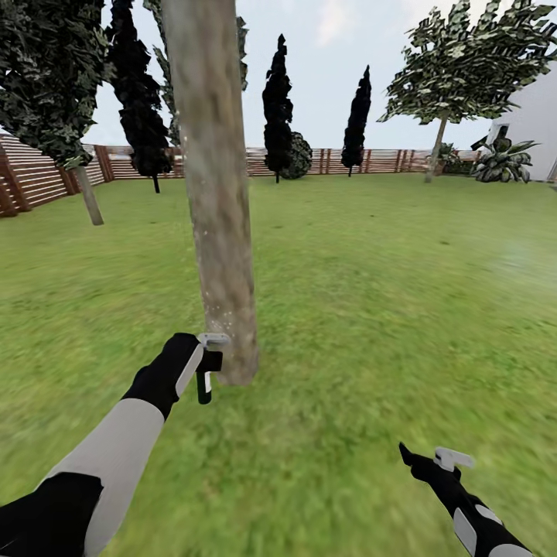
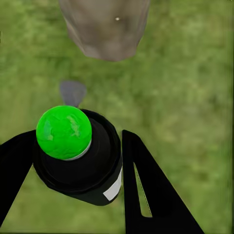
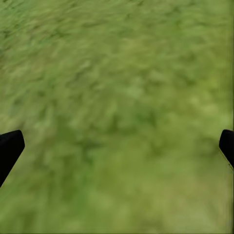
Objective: In the garden, pick up the pesticide atomizer on the floor and spray pesticide onto both trees until each tree trunk is fully covered.
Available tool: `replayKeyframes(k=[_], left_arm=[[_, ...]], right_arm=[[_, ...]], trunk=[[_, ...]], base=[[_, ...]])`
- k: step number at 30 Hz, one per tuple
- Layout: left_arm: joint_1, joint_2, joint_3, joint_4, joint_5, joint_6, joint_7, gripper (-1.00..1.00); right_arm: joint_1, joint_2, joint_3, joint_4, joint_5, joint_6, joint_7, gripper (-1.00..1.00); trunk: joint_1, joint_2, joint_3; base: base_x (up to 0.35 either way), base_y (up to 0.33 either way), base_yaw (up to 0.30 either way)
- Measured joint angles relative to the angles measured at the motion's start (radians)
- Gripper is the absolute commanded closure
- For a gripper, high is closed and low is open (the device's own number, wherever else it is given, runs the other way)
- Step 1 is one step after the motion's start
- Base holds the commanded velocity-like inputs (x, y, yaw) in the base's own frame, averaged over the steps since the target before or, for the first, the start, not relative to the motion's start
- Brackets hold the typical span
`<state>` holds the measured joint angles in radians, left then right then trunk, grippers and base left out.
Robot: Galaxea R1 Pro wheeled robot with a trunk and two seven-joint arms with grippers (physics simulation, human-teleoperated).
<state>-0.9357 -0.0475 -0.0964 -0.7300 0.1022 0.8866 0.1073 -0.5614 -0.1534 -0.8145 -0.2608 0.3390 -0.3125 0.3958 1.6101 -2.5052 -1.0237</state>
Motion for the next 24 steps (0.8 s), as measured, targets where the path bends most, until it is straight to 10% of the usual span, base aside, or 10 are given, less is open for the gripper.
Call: replayKeyframes(k=[14,24], left_arm=[[-0.010,0.001,0.001,-0.016,-0.002,0.002,0.000,1.00],[-0.292,0.000,0.001,-0.003,0.004,0.110,0.002,1.00]], right_arm=[[0.000,0.000,0.000,0.000,0.000,0.000,0.000,-1.00],[0.000,-0.001,0.000,0.000,0.000,0.000,0.000,-1.00]], trunk=[[0.000,0.000,0.000],[0.000,0.000,0.000]], base=[[-0.140,-0.052,-0.021],[-0.003,0.000,-0.020]])
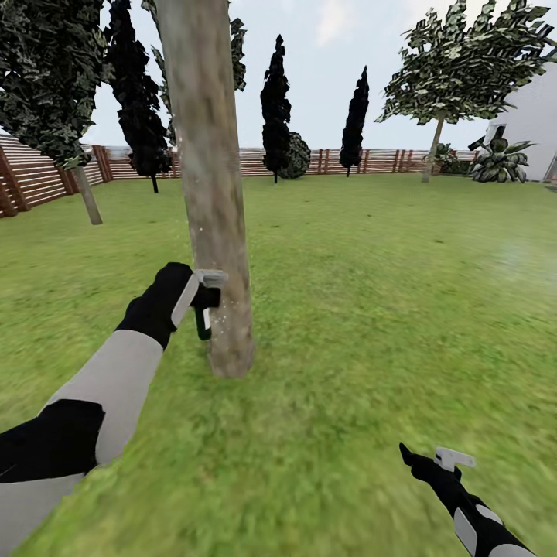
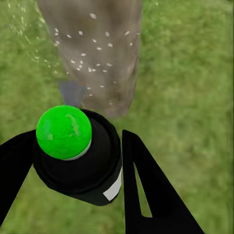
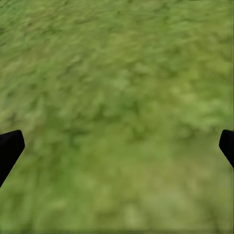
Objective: In the garden, pick up the pesticide atomizer on the floor and spray pesticide onto both trees until each tree trunk is fully covered.
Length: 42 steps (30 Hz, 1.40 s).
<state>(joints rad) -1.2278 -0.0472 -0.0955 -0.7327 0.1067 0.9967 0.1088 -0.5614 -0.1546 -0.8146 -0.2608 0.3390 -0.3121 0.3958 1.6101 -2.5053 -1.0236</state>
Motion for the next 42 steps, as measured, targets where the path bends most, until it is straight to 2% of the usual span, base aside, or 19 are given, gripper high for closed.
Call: replayKeyframes(k=[2,7,10,14,17,20,24,30,35,38,42], left_arm=[[-0.024,0.000,0.000,0.014,0.000,0.000,0.000,1.00],[-0.140,-0.001,0.000,0.097,0.000,0.001,0.000,1.00],[-0.203,-0.020,0.000,0.135,0.004,0.001,0.000,1.00],[-0.342,-0.050,0.000,0.236,0.002,0.001,0.000,1.00],[-0.423,-0.053,0.000,0.291,0.000,0.001,0.000,1.00],[-0.536,-0.054,0.000,0.378,-0.002,0.002,0.000,1.00],[-0.635,-0.054,0.000,0.439,-0.001,0.002,0.000,1.00],[-0.703,-0.057,0.000,0.452,0.001,0.002,0.000,1.00],[-0.706,-0.056,-0.002,0.508,0.002,0.001,0.000,1.00],[-0.704,-0.053,-0.001,0.630,0.001,-0.005,-0.002,1.00],[-0.695,-0.053,0.000,0.653,0.001,-0.007,-0.003,1.00]], right_arm=[[0.000,0.000,0.000,0.000,0.000,0.000,0.000,-1.00],[0.000,-0.002,0.000,0.000,0.000,0.000,0.000,-1.00],[0.000,-0.002,0.000,0.000,0.000,0.000,0.000,-1.00],[0.000,-0.005,0.000,0.000,0.000,0.000,0.000,-1.00],[0.000,-0.005,0.000,0.000,0.000,0.000,0.000,-1.00],[0.000,-0.005,0.000,0.000,0.000,0.000,0.000,-1.00],[0.000,-0.005,0.000,0.000,0.000,0.000,0.000,-1.00],[0.000,-0.005,0.000,0.000,0.000,0.000,0.000,-1.00],[0.000,-0.005,0.000,0.000,0.000,0.000,0.000,-1.00],[0.000,-0.005,0.000,0.000,0.000,0.000,0.000,-1.00],[0.000,-0.005,0.000,0.000,0.000,-0.001,0.000,-1.00]], trunk=[[0.000,0.000,0.000],[0.000,0.000,0.000],[0.000,0.000,0.000],[0.000,0.000,0.000],[0.000,0.000,0.000],[0.000,0.000,0.000],[0.000,0.000,0.000],[0.000,0.000,0.000],[0.000,0.000,0.000],[0.000,0.000,0.000],[0.000,0.000,0.000]], base=[[0.000,0.000,0.000],[0.000,0.000,0.000],[0.000,0.000,0.000],[0.000,0.000,0.000],[0.000,0.000,0.000],[0.000,0.000,0.000],[0.000,0.000,0.000],[0.000,0.000,0.000],[0.000,0.000,0.000],[0.000,0.000,0.000],[-0.088,0.000,0.000]])
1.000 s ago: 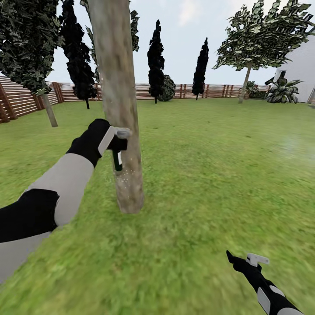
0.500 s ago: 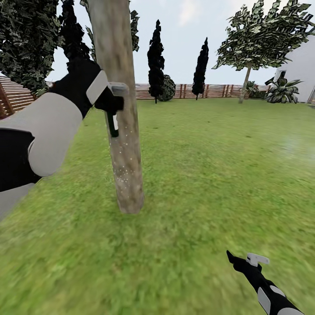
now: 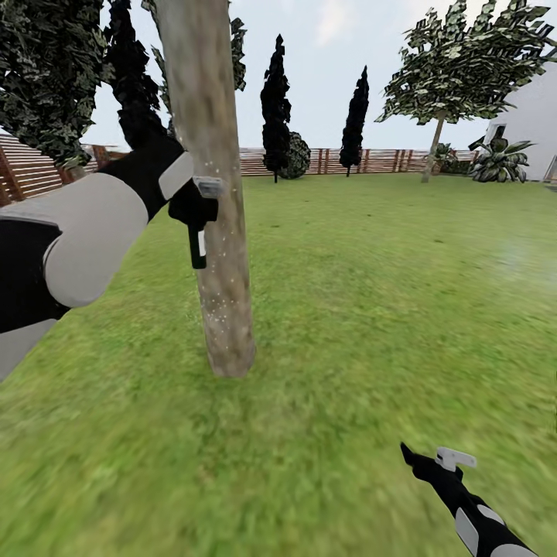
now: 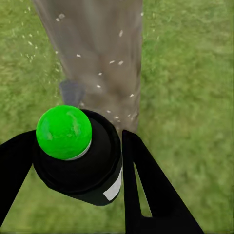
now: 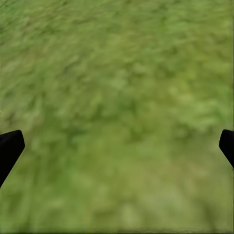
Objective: In the garden, pick up the pesticide atomizer on the floor and spray pesticide onto both trees until each tree trunk is fully covered.
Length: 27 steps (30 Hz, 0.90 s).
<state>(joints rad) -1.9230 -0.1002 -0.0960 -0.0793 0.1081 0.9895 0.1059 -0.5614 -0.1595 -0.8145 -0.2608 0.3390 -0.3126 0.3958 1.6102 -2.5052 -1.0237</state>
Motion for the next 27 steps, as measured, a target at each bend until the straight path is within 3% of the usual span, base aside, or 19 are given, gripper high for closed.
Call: replayKeyframes(k=[3,5,7,10,12,15,17,20,25,27], left_arm=[[0.002,0.000,0.000,0.037,0.000,-0.001,0.000,1.00],[0.033,0.000,0.000,0.055,-0.001,-0.006,-0.002,1.00],[0.129,0.000,0.002,0.059,-0.003,-0.045,-0.004,1.00],[0.214,0.001,0.001,0.060,-0.003,-0.122,-0.004,1.00],[0.305,0.006,0.002,0.060,-0.002,-0.181,-0.005,1.00],[0.385,0.042,-0.004,0.060,-0.006,-0.243,-0.005,1.00],[0.470,0.051,0.003,0.060,-0.002,-0.312,-0.005,1.00],[0.537,0.054,-0.001,0.060,-0.005,-0.388,-0.004,1.00],[0.588,0.054,0.001,0.060,-0.001,-0.428,-0.005,1.00],[0.635,0.059,0.000,0.060,-0.002,-0.500,-0.004,1.00]], right_arm=[[0.000,0.000,0.000,0.000,0.000,0.000,0.000,-1.00],[0.000,0.000,0.000,0.000,0.000,0.000,0.000,-1.00],[0.000,0.001,0.000,0.000,0.000,0.000,0.000,-1.00],[0.000,0.001,0.000,0.000,0.001,0.000,0.000,-1.00],[0.000,0.003,0.000,0.000,0.001,0.000,0.000,-1.00],[0.000,0.004,0.000,0.000,0.002,0.000,0.000,-1.00],[0.000,0.005,0.001,0.000,0.002,0.000,0.000,-1.00],[0.000,0.002,0.003,0.001,0.004,0.000,0.000,-1.00],[0.000,0.000,0.003,0.002,0.004,0.000,0.001,-1.00],[0.000,0.000,0.002,0.002,0.002,0.000,0.000,-1.00]], trunk=[[0.000,0.000,0.000],[0.000,0.000,0.000],[0.001,0.000,0.000],[0.000,0.000,0.000],[0.001,0.000,0.000],[0.000,0.000,0.000],[0.000,0.000,0.000],[0.000,0.000,0.000],[0.000,0.000,0.000],[0.000,0.000,0.000]], base=[[-0.195,0.000,0.000],[-0.035,0.000,0.000],[-0.006,0.000,0.000],[-0.001,0.000,0.000],[0.000,0.000,0.000],[0.000,0.000,0.000],[0.000,0.000,0.000],[0.000,0.000,0.000],[0.016,-0.043,0.068],[0.146,-0.242,0.253]])
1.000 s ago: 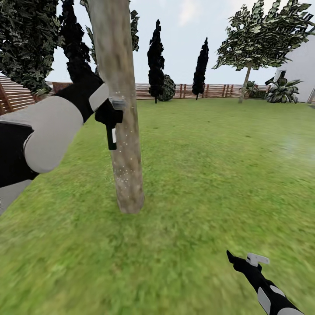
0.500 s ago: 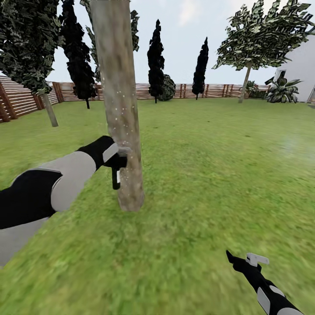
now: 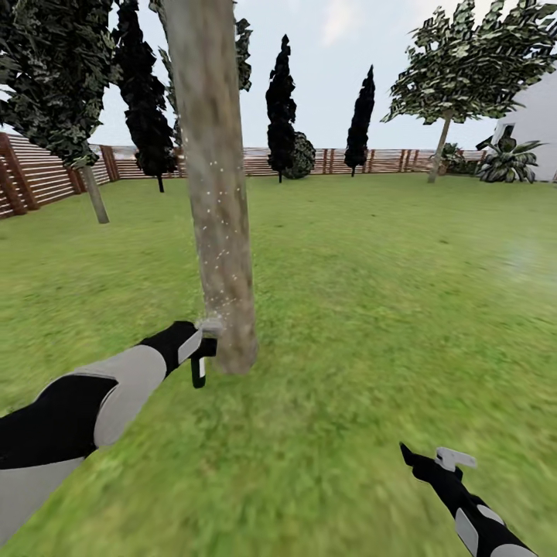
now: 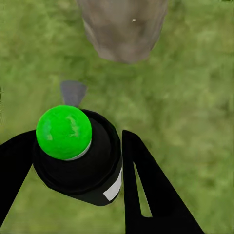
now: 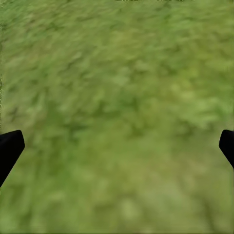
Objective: In the garden, pick up the pesticide atomizer on the floor and spray pesticide onto both trees until each tree trunk is fully covered.
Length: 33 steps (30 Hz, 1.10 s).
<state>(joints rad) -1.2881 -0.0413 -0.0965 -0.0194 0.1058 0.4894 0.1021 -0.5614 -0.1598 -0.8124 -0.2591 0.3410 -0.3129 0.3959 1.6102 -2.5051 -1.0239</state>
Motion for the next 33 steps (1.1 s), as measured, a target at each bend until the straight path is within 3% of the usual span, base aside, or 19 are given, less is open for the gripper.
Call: replayKeyframes(k=[3,5,9,12,14,17,33], left_arm=[[0.074,0.041,0.001,0.001,0.004,-0.076,-0.001,1.00],[0.111,0.047,0.002,0.001,0.006,-0.146,-0.001,1.00],[0.160,0.046,0.003,0.000,0.006,-0.168,-0.001,1.00],[0.168,0.041,0.003,0.000,0.006,-0.169,-0.004,1.00],[0.168,0.017,0.007,-0.001,0.008,-0.168,-0.003,1.00],[0.168,0.002,0.003,0.000,0.005,-0.168,-0.003,1.00],[0.172,0.000,0.002,0.001,0.007,-0.166,-0.002,1.00]], right_arm=[[0.000,0.000,0.000,0.001,0.000,0.000,0.000,-1.00],[0.000,0.000,0.001,0.001,0.000,0.000,0.000,-1.00],[0.000,0.000,0.001,0.001,0.000,0.000,0.000,-1.00],[0.000,0.000,0.000,0.001,0.000,0.000,0.000,-1.00],[0.000,0.000,-0.001,0.000,0.000,0.000,0.000,-1.00],[0.000,0.002,0.000,0.001,0.000,0.000,0.000,-1.00],[0.000,0.006,0.001,0.001,0.000,0.000,0.000,-1.00]], trunk=[[0.000,0.000,0.000],[0.000,0.000,0.000],[0.000,0.000,0.000],[0.000,0.000,0.000],[0.000,0.000,0.000],[0.000,0.000,0.000],[0.000,0.000,0.000]], base=[[0.185,-0.262,0.269],[0.210,-0.266,0.264],[0.206,-0.270,0.074],[0.063,-0.313,0.163],[0.006,-0.326,0.245],[0.001,-0.327,0.252],[0.000,-0.328,0.254]])
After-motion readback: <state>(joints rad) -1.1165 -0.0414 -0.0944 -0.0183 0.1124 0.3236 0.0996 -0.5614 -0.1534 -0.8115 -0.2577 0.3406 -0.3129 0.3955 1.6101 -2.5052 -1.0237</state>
